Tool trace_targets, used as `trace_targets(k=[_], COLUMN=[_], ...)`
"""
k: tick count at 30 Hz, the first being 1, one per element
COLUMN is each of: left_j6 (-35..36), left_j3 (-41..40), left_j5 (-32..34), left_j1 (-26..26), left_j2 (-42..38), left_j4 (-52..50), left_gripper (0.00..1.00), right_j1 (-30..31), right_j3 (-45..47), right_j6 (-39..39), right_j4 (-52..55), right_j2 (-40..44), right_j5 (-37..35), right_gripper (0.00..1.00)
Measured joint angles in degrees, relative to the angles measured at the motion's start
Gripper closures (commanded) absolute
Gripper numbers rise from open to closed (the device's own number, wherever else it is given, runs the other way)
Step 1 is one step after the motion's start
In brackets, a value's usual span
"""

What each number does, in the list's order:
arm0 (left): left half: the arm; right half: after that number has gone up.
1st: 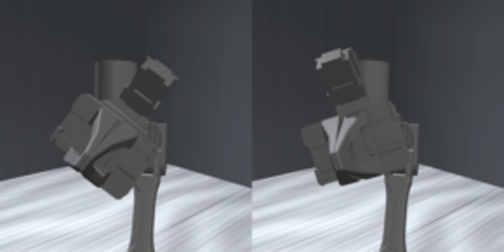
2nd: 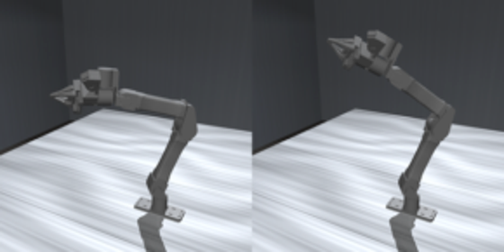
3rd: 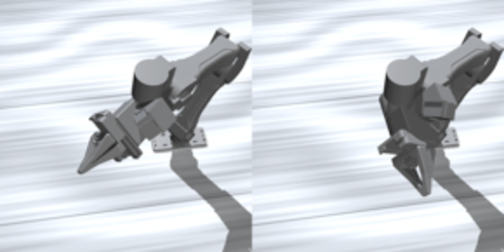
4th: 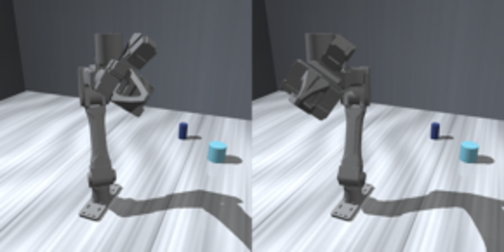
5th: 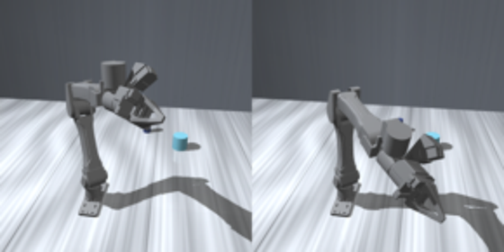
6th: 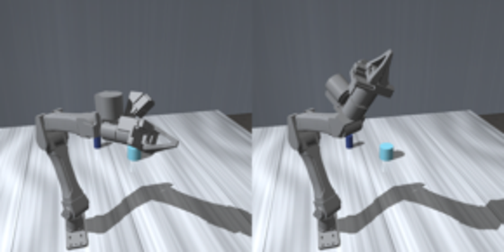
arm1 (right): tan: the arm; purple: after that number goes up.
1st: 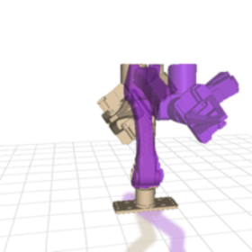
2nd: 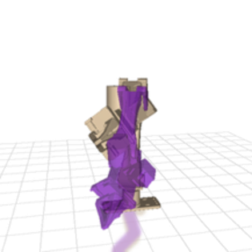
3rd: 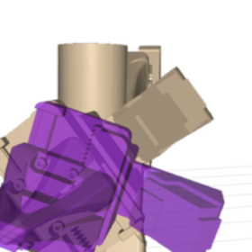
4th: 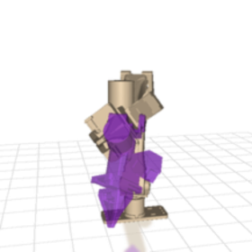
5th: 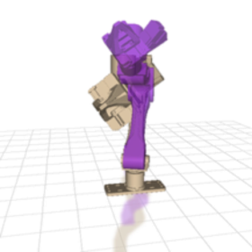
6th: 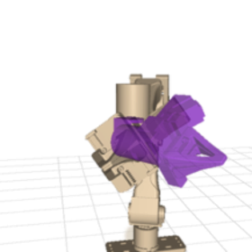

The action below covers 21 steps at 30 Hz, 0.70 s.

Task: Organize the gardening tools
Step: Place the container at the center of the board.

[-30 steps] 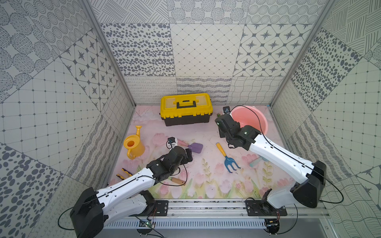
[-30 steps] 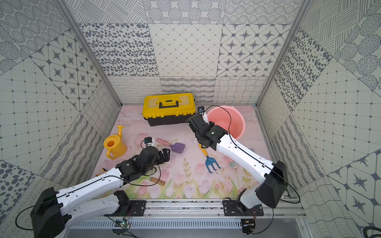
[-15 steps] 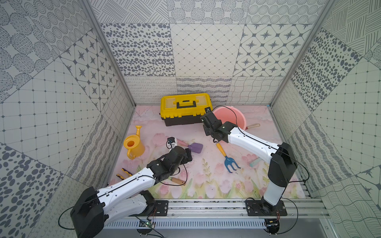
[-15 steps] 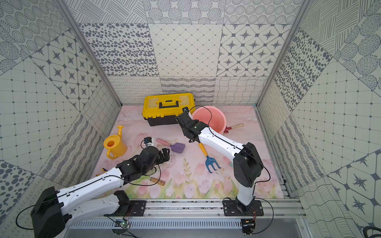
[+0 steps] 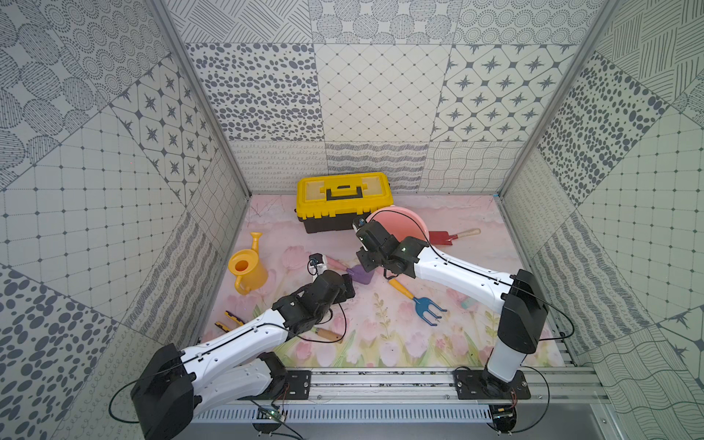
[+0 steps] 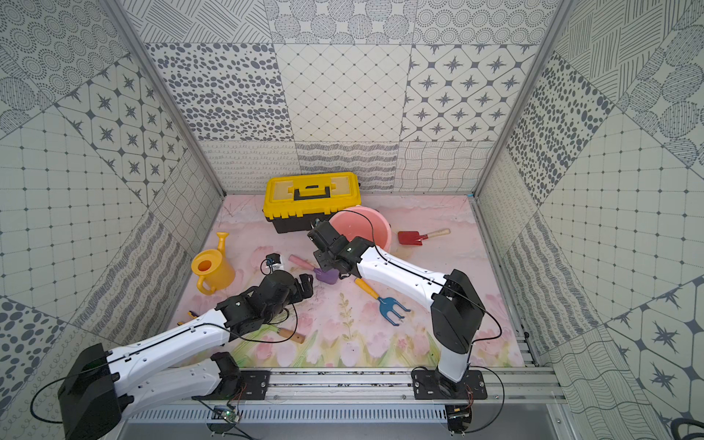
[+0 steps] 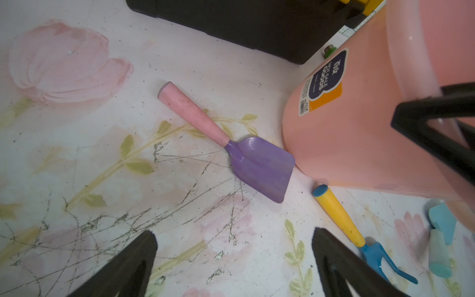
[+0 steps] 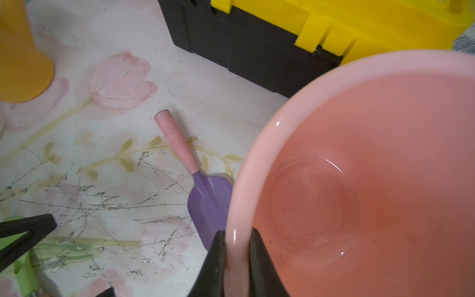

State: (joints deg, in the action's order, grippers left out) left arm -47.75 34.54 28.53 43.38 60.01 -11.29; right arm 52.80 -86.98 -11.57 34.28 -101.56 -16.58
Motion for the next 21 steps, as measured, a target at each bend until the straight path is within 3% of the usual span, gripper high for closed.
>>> trace_targets(k=[8, 12, 15, 18, 20, 21], left_j6=[0.0, 0.0, 0.0, 0.0, 0.0, 0.0], left_j3=[0.0, 0.0, 0.0, 0.0, 0.0, 0.0], left_j5=[0.02, 0.07, 0.13, 0.15, 0.15, 0.17], left_j1=[0.0, 0.0, 0.0, 0.0, 0.0, 0.0], left_j2=[0.02, 0.02, 0.02, 0.02, 0.02, 0.04], left_j4=[0.0, 0.0, 0.0, 0.0, 0.0, 0.0], left_gripper=[0.01, 0.01, 0.01, 0.01, 0.01, 0.01], right_j1=[-0.55, -0.37, -0.37, -0.37, -0.37, -0.37], right_j3=[-2.8, -4.57, -5.11, -5.18, -5.18, -5.2], right_j6=[0.96, 1.07, 1.03, 1.92, 1.7, 2.16], right_j4=[1.33, 1.7, 1.92, 2.05, 2.25, 2.36], right_j2=[-0.07, -0.63, -1.11, -1.27, -1.27, -1.27], right_j5=[9.16, 11.63, 12.24, 12.37, 12.11, 11.78], right_gripper=[0.9, 0.81, 0.4, 0.38, 0.23, 0.22])
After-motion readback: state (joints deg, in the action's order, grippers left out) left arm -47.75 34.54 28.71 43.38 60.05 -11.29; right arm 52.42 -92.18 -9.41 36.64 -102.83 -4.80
